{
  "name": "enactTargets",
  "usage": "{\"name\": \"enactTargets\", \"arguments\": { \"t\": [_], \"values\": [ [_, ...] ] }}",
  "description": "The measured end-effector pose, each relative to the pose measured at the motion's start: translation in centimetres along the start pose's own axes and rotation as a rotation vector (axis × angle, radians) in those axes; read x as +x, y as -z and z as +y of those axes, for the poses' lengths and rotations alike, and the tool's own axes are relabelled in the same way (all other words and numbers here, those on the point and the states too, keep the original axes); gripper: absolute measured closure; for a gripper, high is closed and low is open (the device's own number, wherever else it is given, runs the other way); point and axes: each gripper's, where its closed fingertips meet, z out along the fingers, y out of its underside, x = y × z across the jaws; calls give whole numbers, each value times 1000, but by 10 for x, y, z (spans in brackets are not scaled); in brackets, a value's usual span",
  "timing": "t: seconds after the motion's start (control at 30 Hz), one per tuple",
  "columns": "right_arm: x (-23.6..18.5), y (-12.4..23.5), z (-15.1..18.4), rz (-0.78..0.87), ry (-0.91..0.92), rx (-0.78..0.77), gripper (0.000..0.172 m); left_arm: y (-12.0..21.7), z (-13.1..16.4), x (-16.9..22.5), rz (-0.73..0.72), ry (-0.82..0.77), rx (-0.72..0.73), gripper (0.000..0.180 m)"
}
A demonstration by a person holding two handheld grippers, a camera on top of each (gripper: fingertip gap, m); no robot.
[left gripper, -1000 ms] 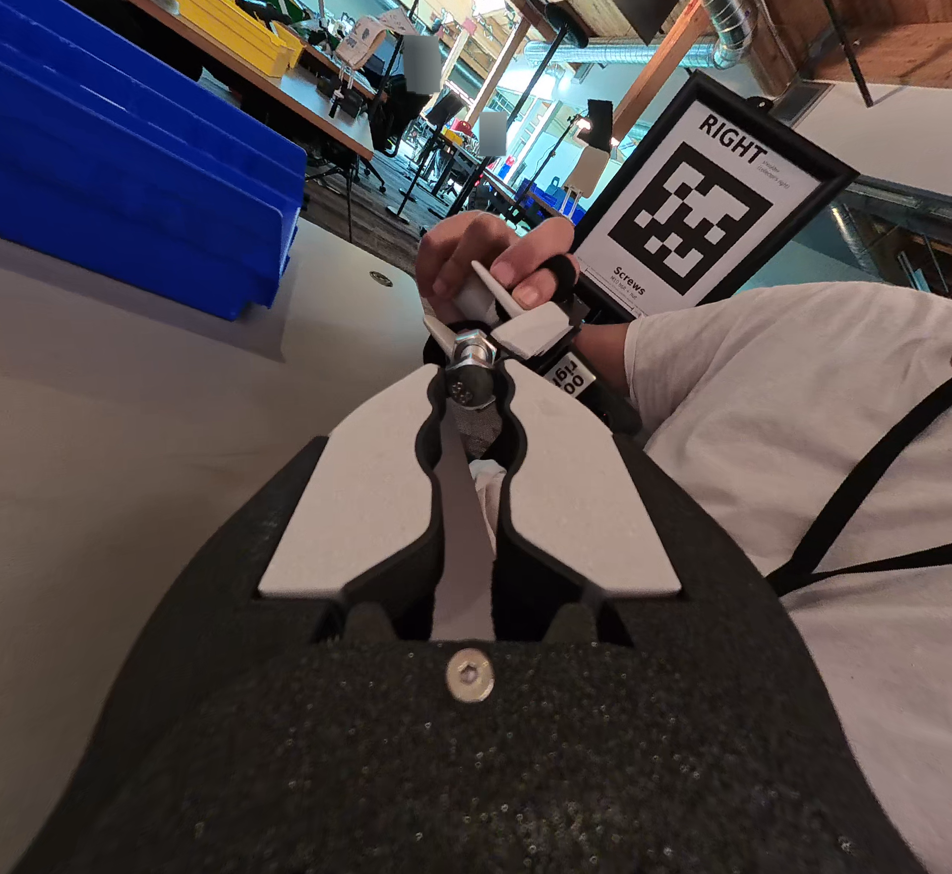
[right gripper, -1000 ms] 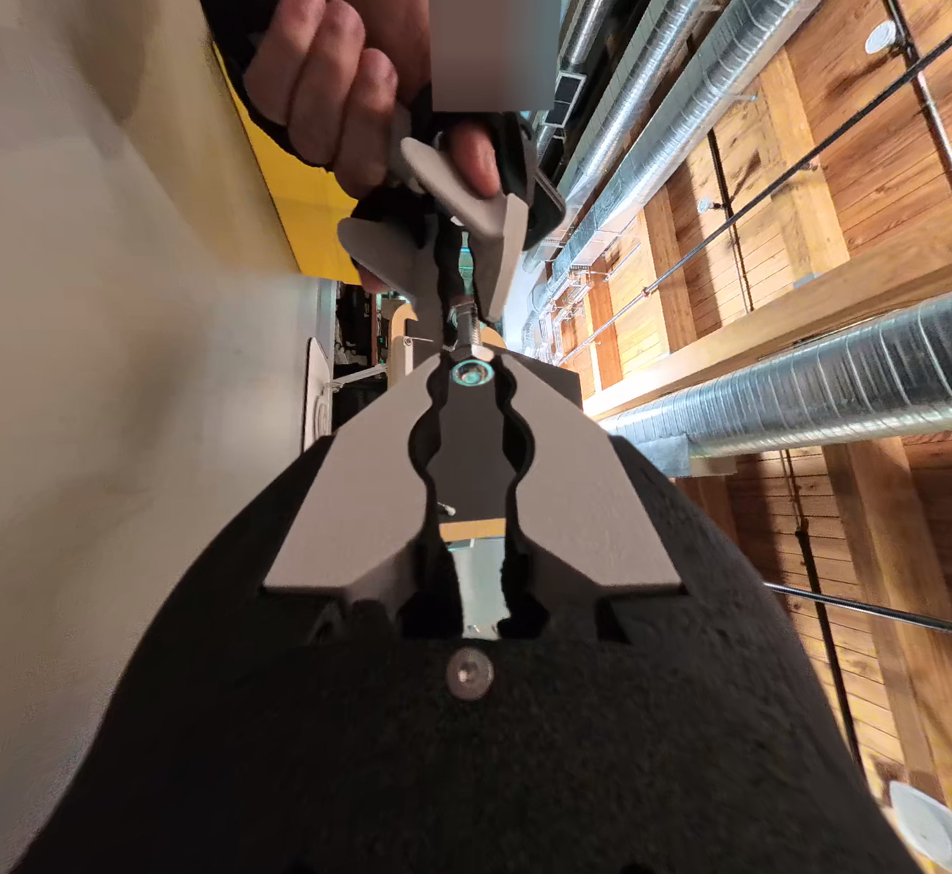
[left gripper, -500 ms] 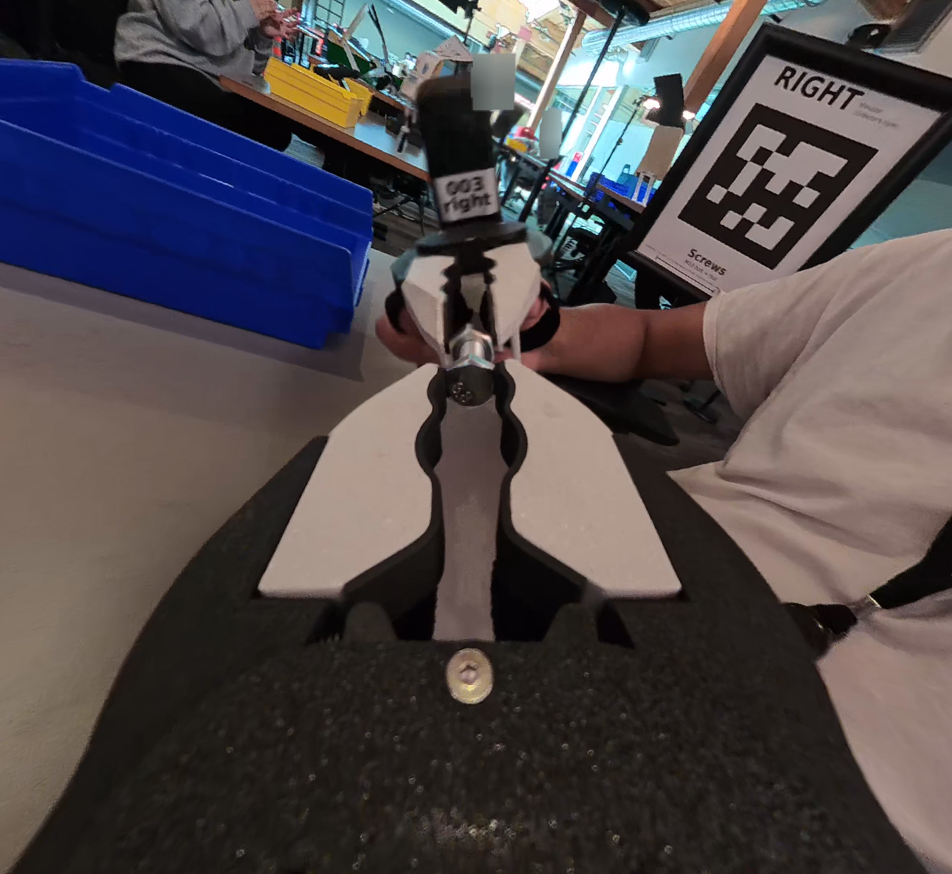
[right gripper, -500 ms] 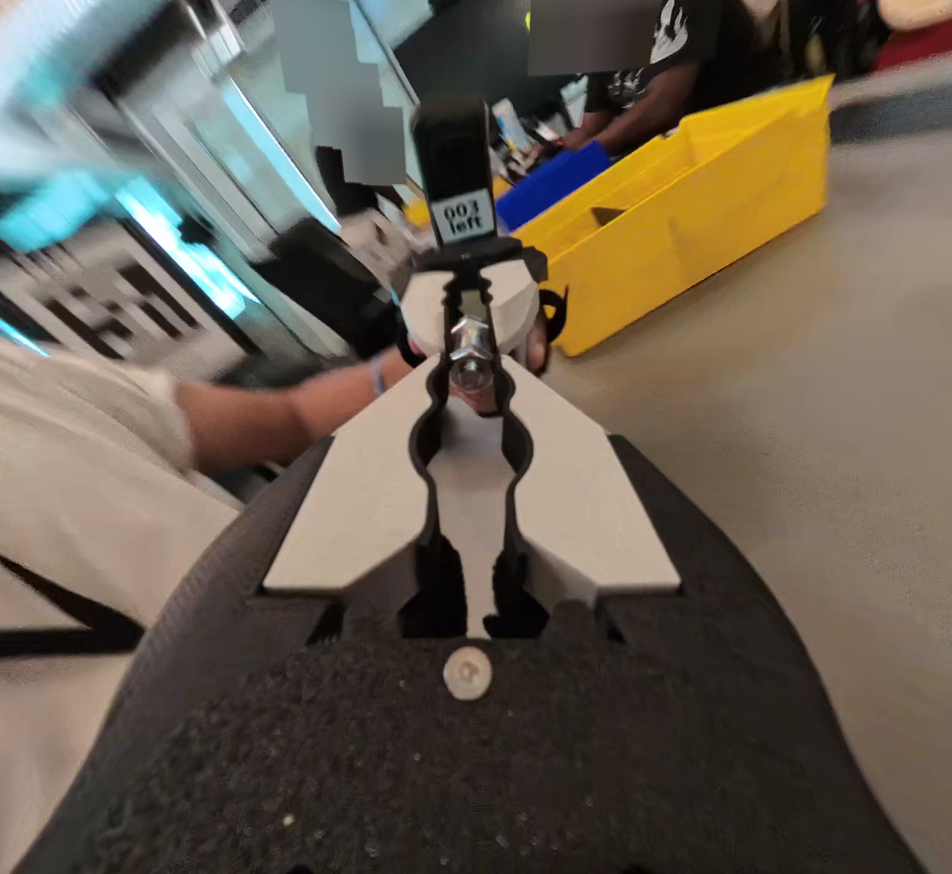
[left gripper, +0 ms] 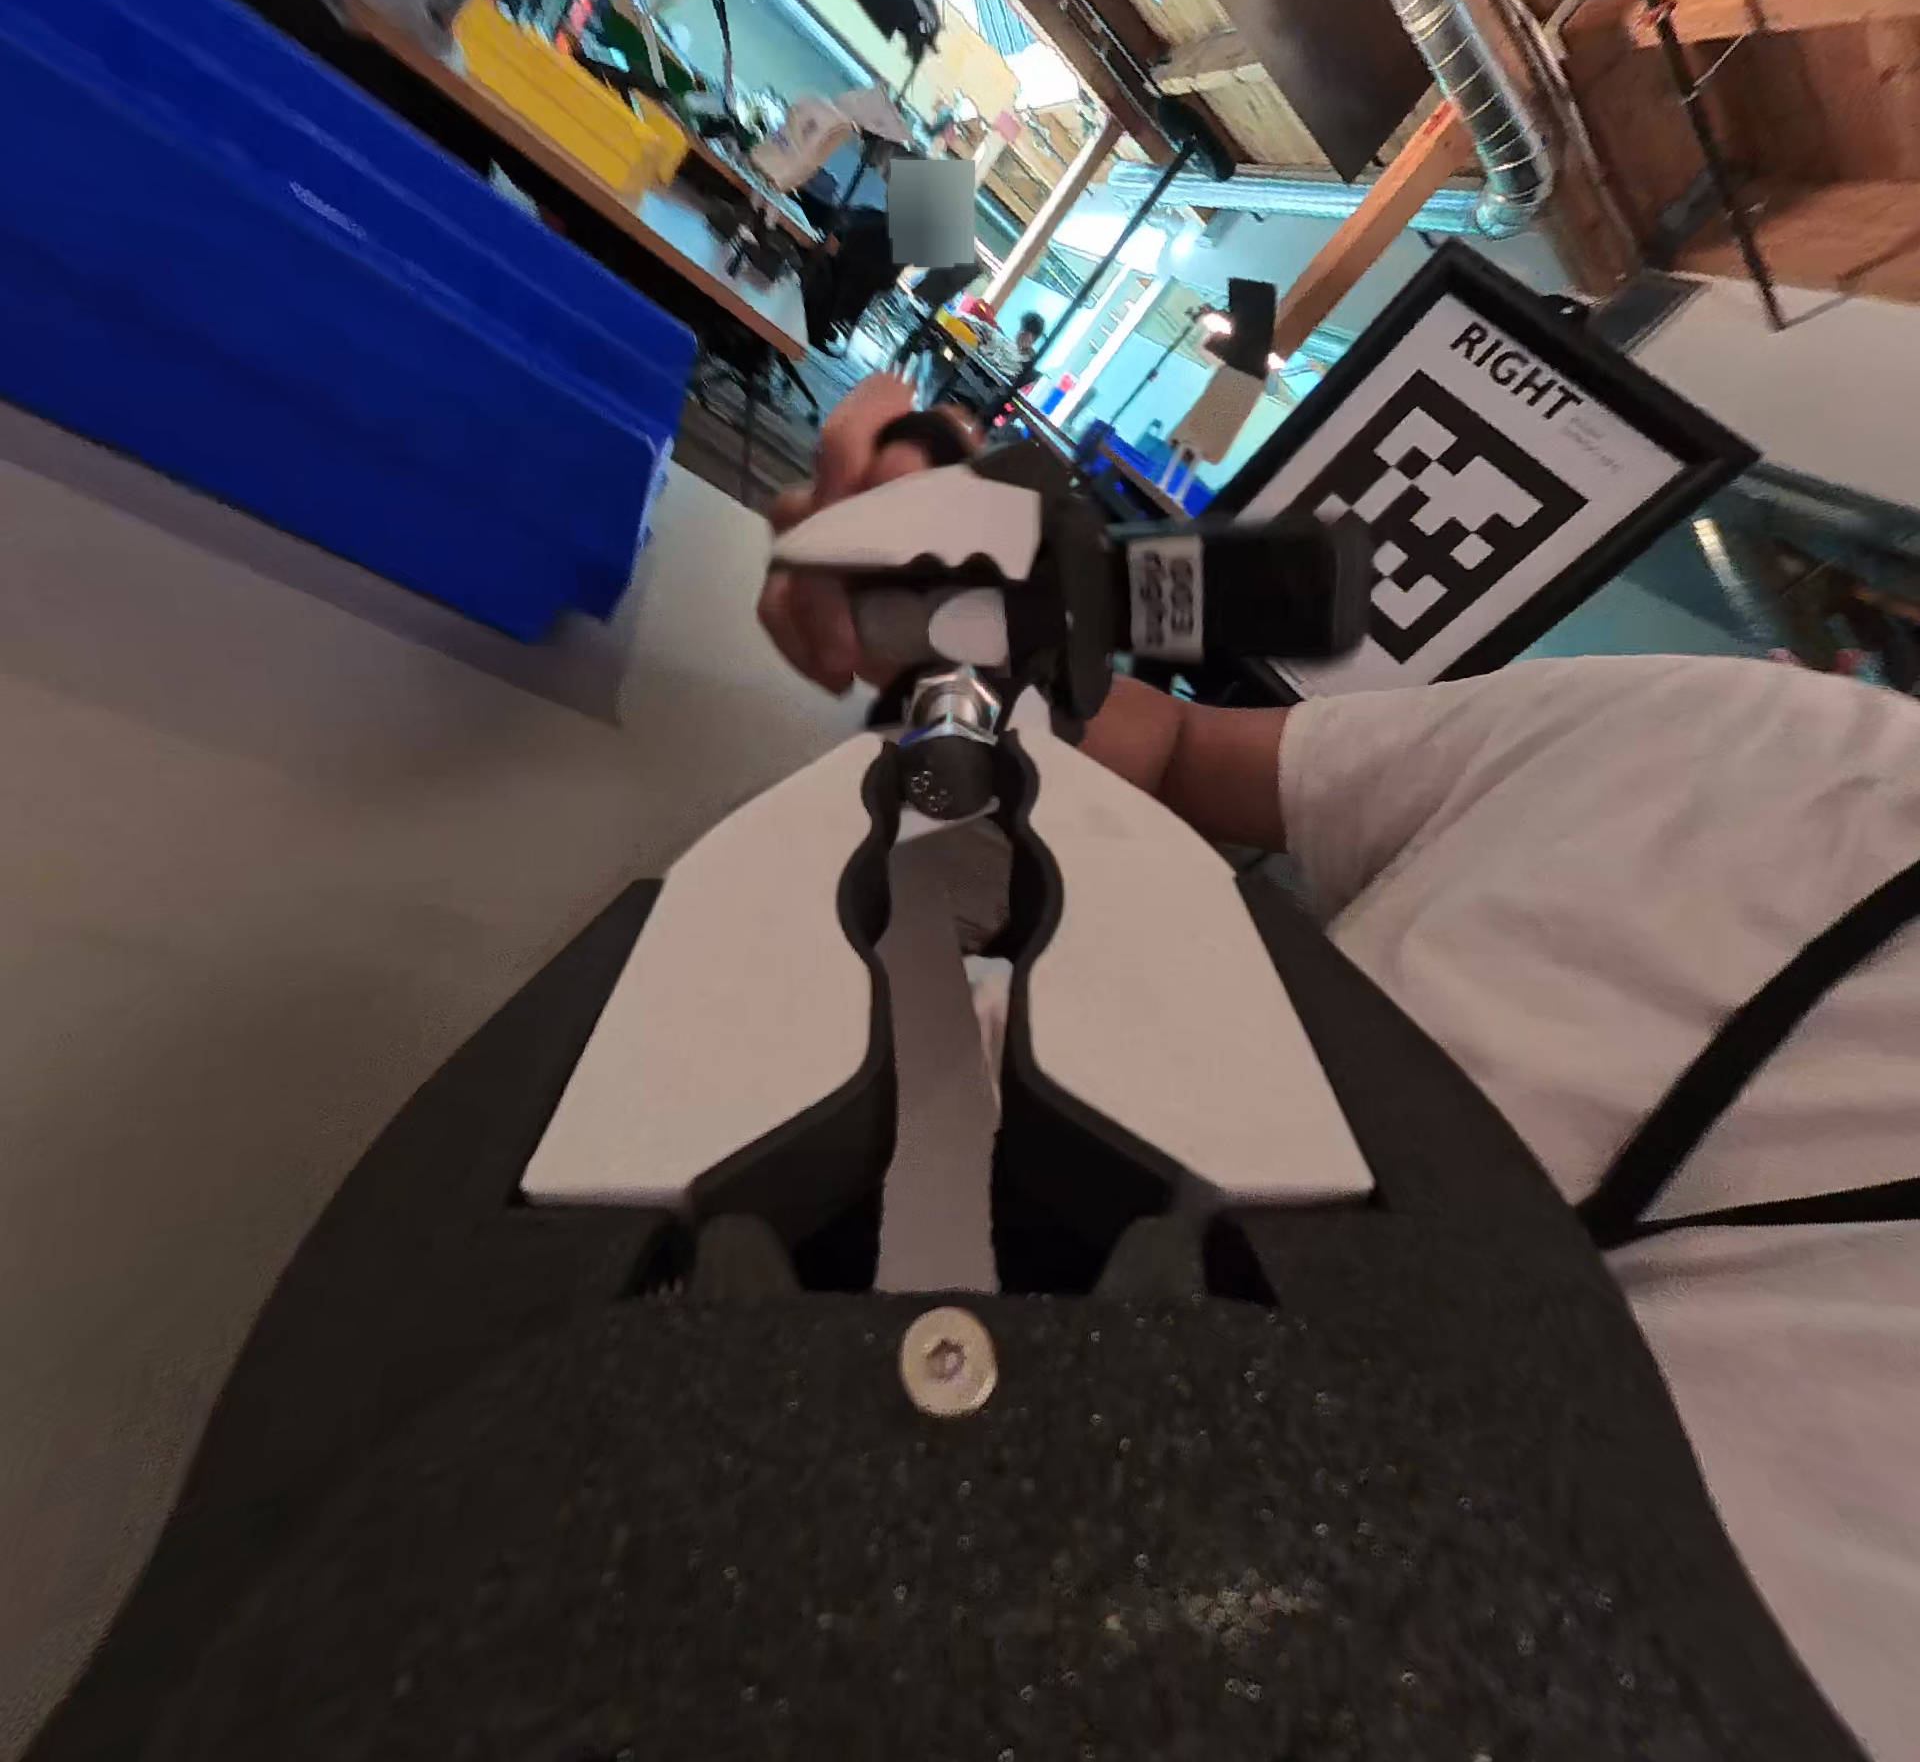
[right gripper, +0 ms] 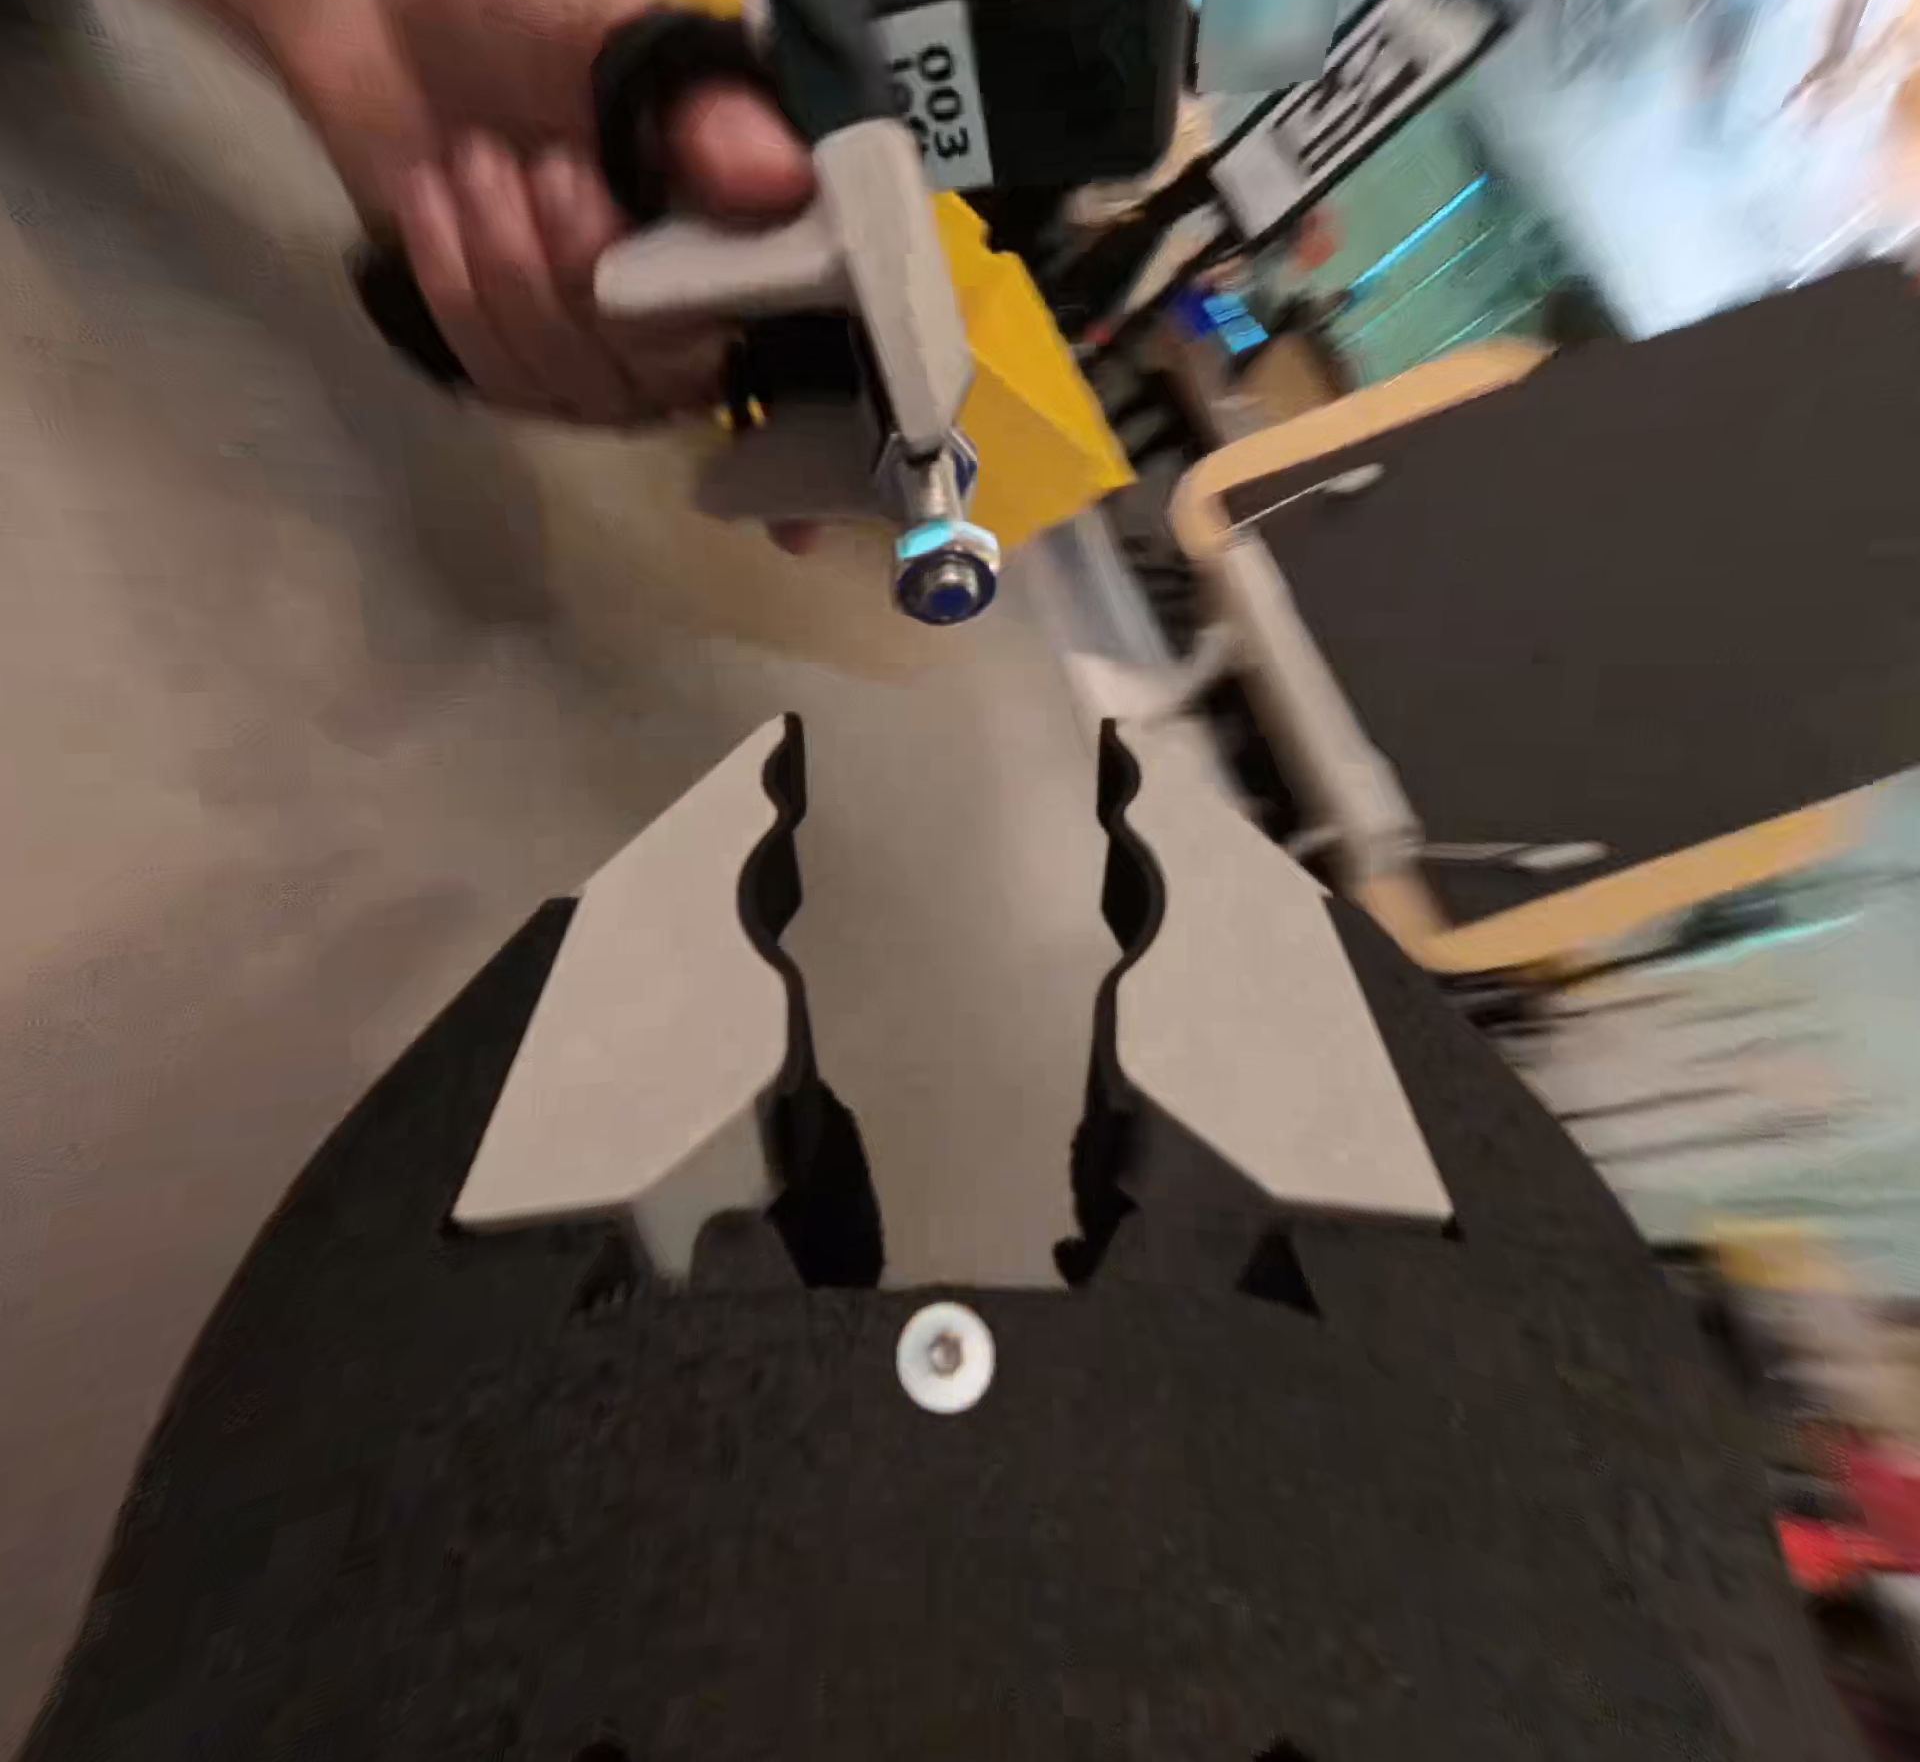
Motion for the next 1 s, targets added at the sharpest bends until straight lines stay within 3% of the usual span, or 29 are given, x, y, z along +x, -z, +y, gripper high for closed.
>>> {"name": "enactTargets", "arguments": {
  "t": [0.1,0.17,0.4,0.53,0.63,0.77,1.0],
  "values": [
    [4,9,-5,225,612,-53,126,-3,11,-6,23,110,-31,164],
    [-3,13,-14,277,791,-28,135,-4,14,-9,33,145,-32,164],
    [-11,13,-24,278,840,18,152,-5,14,-5,42,134,-41,163],
    [-12,12,-21,239,762,15,155,-6,15,-6,21,111,-55,163],
    [-11,11,-22,182,574,33,155,-6,15,-5,9,72,-61,163],
    [-7,12,-28,21,69,105,155,-5,9,-1,-8,-30,-58,163],
    [8,10,-44,-517,-1224,325,155,0,-6,11,-9,-160,26,163]
  ]
}}
